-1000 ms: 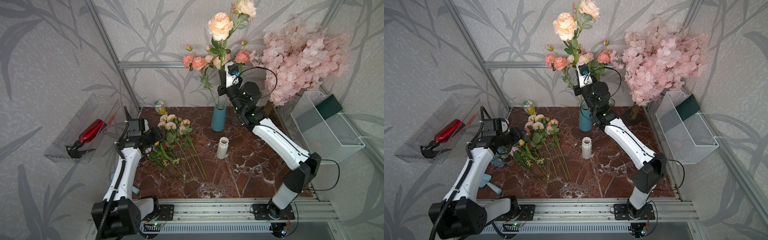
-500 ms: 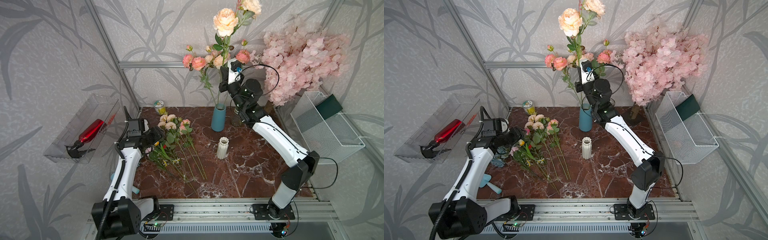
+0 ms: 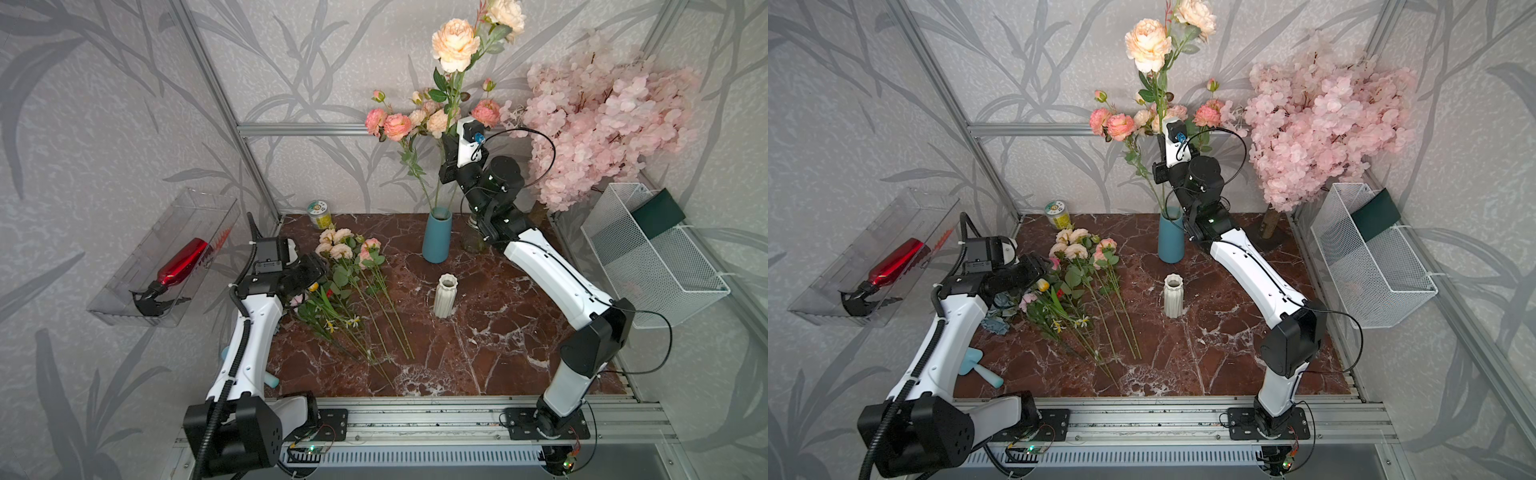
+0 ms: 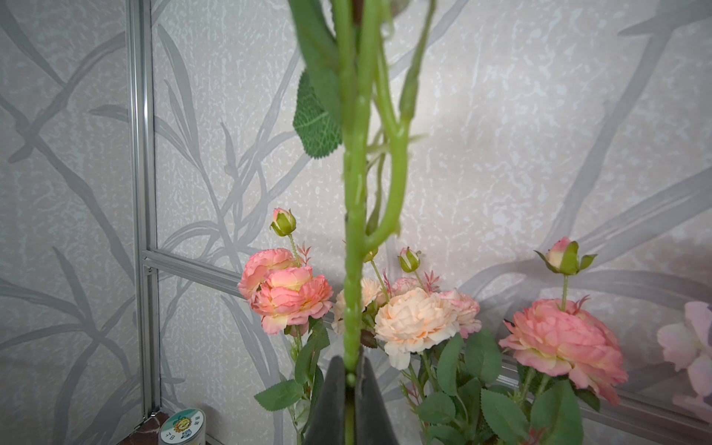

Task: Place the pink flowers into the vase
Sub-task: Place the flower in the vase.

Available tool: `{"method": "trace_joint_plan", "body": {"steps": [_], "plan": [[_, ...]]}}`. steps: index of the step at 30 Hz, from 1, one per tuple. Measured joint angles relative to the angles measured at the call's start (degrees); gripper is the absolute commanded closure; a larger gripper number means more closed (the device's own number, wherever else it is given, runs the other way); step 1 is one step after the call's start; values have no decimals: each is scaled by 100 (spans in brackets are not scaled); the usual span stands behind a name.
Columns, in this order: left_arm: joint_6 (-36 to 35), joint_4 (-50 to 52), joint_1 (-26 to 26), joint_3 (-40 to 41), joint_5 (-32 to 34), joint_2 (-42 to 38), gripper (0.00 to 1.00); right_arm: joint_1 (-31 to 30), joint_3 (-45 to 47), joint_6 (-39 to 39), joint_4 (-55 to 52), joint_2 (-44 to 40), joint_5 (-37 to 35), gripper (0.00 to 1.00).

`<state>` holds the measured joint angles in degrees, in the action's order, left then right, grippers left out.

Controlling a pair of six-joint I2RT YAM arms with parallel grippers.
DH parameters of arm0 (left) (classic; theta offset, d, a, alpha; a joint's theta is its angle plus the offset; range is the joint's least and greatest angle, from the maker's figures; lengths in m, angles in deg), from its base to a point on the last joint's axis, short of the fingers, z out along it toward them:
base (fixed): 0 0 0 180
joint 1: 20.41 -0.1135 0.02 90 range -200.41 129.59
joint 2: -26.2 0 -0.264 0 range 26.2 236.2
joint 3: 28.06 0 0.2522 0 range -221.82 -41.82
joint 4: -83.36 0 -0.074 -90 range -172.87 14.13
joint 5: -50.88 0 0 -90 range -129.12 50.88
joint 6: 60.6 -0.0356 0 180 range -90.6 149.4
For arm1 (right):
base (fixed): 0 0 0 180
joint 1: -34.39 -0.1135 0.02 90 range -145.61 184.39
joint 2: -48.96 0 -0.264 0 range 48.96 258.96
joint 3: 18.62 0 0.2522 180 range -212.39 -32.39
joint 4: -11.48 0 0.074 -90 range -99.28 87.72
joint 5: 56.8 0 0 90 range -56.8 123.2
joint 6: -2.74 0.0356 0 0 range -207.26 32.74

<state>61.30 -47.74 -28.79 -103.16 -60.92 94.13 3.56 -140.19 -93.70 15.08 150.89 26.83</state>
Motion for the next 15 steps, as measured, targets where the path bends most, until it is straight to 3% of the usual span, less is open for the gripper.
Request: {"method": "trace_joint_plan", "body": {"steps": [15], "plan": [[0, 0, -31, 0, -39, 0, 33, 13, -98, -103, -245, 133, -2, 100]]}}
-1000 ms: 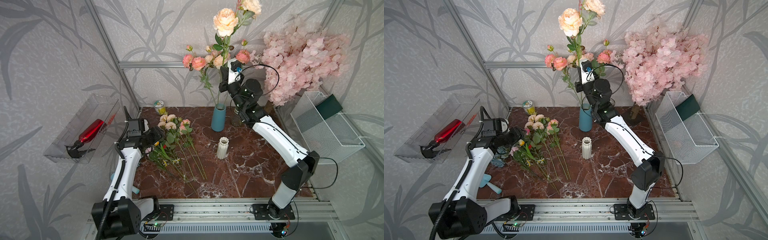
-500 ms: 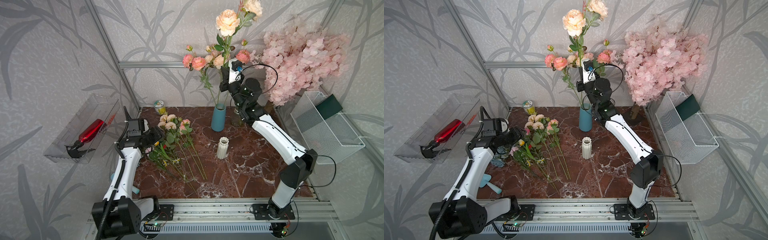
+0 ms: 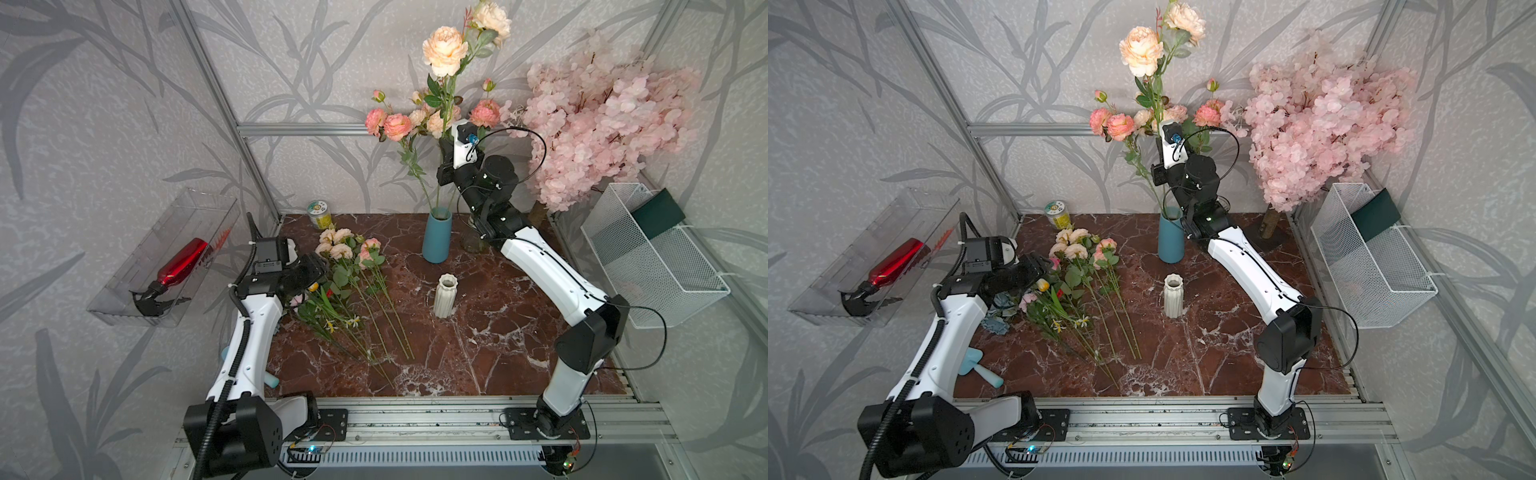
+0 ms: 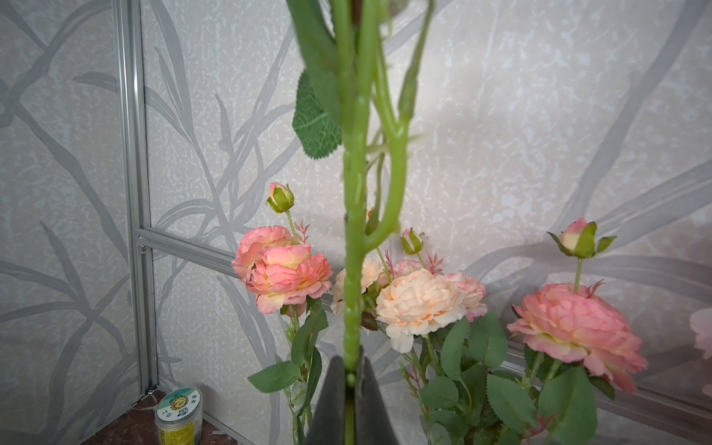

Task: Place the pink flowers into the vase
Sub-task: Place the flower in the vase.

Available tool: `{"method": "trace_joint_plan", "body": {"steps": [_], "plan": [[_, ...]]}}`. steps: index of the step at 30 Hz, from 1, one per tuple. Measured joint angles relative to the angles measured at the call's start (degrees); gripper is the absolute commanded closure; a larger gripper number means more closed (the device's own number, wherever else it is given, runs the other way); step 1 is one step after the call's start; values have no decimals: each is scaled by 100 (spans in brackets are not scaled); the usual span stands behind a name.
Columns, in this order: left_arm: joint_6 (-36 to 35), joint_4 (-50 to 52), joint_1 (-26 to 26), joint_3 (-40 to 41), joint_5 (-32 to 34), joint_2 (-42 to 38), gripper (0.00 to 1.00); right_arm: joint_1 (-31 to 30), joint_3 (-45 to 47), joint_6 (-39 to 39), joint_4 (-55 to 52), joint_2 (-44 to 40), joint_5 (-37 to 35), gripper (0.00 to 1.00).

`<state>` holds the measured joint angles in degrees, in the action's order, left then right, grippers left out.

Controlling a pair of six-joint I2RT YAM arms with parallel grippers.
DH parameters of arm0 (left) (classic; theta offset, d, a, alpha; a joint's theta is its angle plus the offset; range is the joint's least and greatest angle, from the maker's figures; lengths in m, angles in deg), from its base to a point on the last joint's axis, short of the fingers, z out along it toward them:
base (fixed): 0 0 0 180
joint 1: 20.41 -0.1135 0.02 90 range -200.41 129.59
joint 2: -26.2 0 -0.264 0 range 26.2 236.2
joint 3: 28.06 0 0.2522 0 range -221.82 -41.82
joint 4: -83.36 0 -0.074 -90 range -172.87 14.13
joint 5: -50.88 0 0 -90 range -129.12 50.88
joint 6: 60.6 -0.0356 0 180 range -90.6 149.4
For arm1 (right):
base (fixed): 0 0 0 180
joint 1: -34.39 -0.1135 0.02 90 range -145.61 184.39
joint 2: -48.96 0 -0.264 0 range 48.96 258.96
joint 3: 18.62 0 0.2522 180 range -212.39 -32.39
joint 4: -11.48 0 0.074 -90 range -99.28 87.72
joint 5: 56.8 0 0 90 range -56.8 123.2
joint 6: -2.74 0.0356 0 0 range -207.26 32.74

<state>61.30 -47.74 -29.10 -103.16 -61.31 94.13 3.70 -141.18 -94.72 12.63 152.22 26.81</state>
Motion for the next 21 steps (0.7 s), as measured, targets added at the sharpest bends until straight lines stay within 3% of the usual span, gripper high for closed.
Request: {"method": "trace_joint_plan", "body": {"steps": [21], "plan": [[0, -13, -9, 42, -17, 0, 33, 258, 0, 66, -138, 382, 35, 100]]}}
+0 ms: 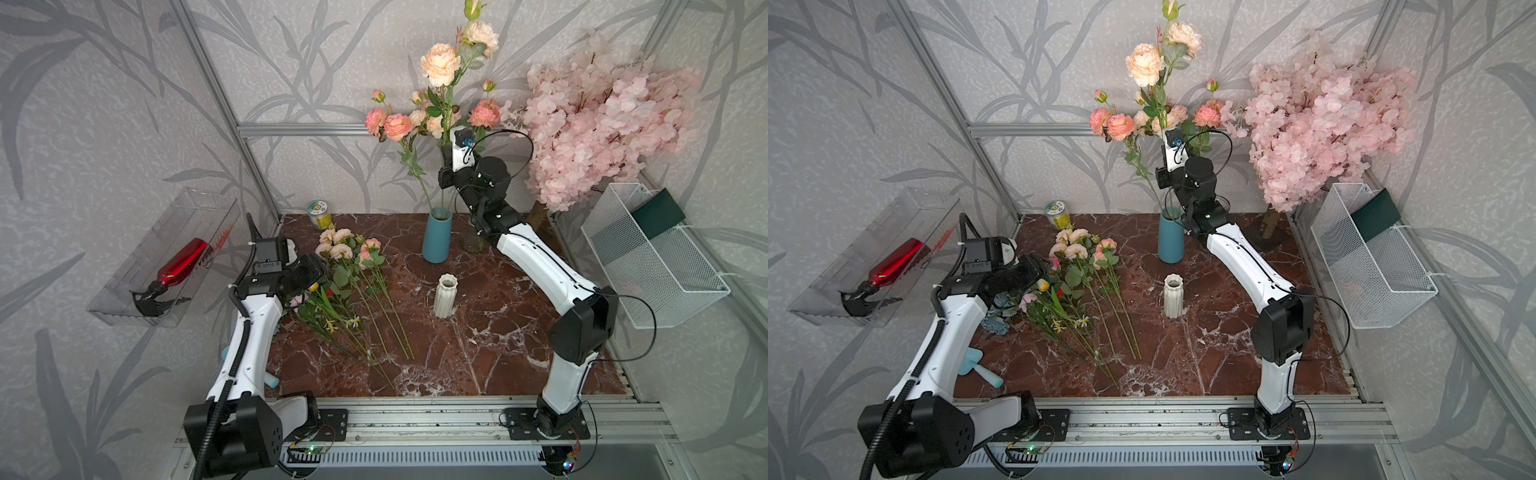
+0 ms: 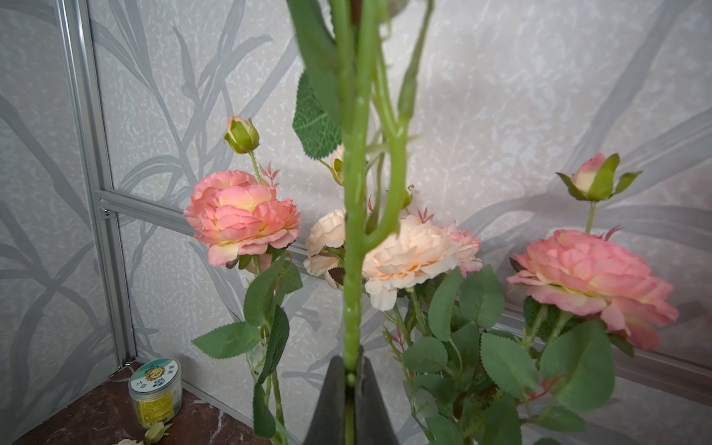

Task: Place the pink flowers into the vase
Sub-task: Place the flower in the vase.

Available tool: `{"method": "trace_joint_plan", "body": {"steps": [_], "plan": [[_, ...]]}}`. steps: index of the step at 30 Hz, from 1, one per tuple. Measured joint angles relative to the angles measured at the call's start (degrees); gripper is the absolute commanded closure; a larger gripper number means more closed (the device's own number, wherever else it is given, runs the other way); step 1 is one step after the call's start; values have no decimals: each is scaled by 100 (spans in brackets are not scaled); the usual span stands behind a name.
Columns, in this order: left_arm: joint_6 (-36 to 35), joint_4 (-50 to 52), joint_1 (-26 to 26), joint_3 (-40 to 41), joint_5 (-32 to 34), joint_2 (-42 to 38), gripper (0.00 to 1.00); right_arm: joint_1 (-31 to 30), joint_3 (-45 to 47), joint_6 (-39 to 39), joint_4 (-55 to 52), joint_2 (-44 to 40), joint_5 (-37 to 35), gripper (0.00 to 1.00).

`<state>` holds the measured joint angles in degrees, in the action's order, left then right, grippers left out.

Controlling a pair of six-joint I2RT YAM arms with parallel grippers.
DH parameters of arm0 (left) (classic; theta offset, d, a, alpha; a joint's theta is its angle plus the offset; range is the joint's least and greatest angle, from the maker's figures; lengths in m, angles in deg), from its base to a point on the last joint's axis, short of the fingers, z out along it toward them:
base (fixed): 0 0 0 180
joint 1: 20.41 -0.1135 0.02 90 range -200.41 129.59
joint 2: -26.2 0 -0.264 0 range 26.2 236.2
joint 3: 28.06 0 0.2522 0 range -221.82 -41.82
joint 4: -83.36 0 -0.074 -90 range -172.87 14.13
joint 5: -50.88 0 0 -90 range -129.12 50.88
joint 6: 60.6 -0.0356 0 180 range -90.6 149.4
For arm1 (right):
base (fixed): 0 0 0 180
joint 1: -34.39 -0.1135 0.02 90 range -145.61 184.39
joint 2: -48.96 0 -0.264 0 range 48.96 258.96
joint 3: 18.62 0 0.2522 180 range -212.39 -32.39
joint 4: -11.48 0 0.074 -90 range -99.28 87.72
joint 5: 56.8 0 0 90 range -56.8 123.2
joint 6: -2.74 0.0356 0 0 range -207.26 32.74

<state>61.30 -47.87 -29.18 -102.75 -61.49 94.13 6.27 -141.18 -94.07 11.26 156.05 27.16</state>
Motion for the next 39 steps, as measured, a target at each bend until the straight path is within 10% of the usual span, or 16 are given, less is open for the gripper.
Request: {"method": "trace_joint_plan", "body": {"steps": [39], "plan": [[0, -35, -61, 26, -31, -2, 33, 133, 647, 144, -227, 13, 118, 100]]}}
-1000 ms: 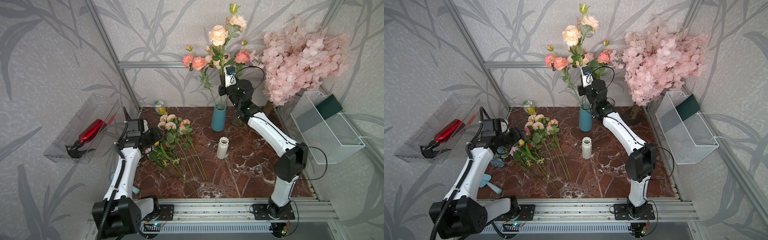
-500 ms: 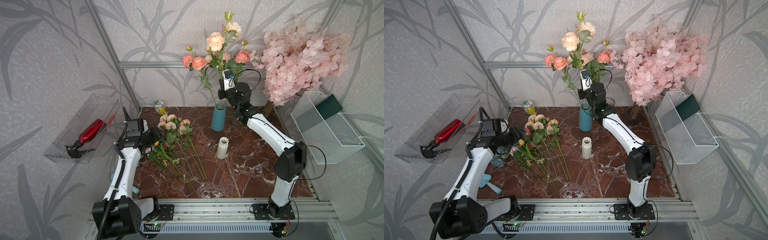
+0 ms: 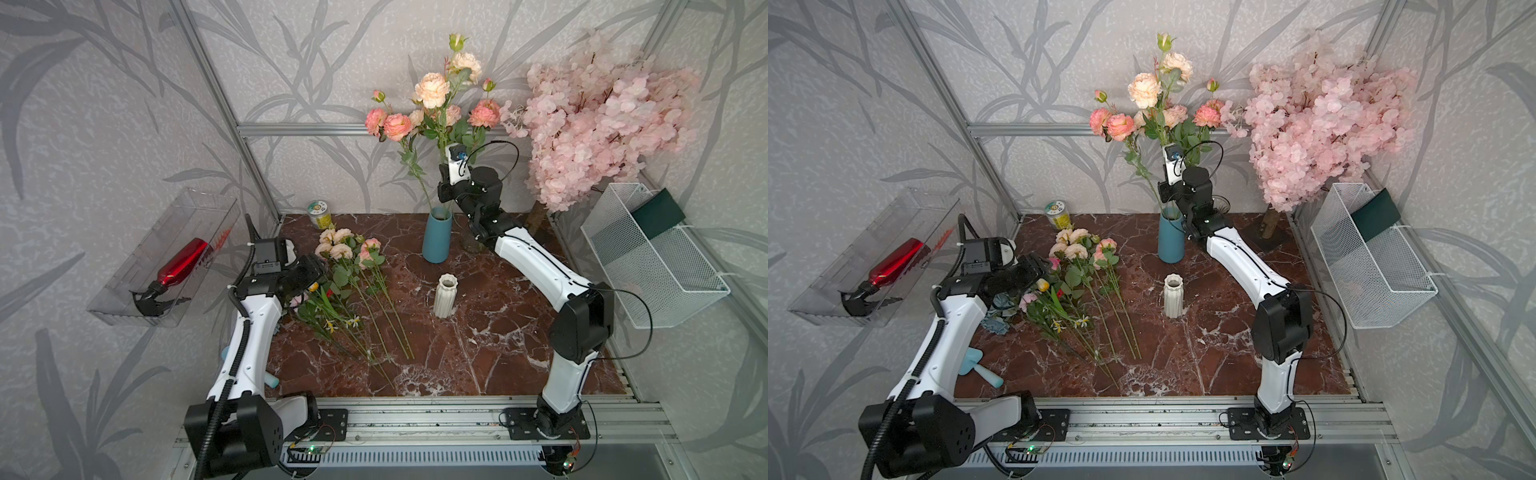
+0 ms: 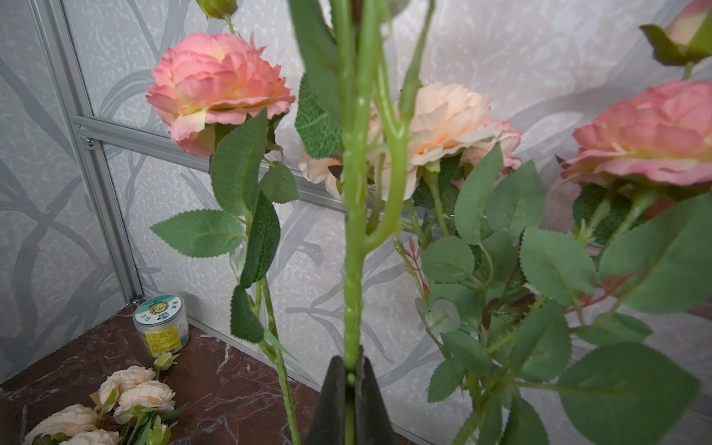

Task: Place the pink flowers into the vase
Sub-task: Place the flower in the vase.

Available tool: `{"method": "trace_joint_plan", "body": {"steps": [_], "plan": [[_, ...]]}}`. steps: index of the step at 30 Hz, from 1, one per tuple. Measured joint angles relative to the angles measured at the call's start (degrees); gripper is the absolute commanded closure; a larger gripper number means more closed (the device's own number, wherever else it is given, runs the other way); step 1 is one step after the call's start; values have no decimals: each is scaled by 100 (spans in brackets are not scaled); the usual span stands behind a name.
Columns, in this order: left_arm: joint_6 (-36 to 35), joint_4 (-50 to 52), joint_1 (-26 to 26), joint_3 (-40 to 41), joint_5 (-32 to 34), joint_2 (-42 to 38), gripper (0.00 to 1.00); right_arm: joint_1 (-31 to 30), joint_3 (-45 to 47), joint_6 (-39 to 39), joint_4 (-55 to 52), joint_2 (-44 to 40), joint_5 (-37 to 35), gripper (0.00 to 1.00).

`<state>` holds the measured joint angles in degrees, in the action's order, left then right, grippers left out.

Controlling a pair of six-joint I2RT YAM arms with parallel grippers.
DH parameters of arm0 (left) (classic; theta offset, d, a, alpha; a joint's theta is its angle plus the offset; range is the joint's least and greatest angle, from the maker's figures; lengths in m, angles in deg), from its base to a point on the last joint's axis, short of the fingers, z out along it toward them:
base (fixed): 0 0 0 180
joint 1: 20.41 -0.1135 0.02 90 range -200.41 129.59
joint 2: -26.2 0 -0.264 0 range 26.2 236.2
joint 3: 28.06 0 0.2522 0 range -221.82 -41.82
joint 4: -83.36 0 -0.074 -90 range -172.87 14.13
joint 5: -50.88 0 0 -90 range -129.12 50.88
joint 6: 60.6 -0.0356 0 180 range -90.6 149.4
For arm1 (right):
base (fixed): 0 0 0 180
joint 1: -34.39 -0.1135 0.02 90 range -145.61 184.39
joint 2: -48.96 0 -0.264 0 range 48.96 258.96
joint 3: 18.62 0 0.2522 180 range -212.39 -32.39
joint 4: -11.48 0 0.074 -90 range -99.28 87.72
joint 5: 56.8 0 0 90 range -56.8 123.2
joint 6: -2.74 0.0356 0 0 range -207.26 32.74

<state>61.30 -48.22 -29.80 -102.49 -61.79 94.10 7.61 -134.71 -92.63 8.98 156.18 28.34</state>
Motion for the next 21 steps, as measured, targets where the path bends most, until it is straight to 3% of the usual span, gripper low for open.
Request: {"method": "trace_joint_plan", "body": {"steps": [21], "plan": [[2, -55, 0, 9, -118, 0, 33, 157, 57, 354, -385, 87, 402, 100]]}}
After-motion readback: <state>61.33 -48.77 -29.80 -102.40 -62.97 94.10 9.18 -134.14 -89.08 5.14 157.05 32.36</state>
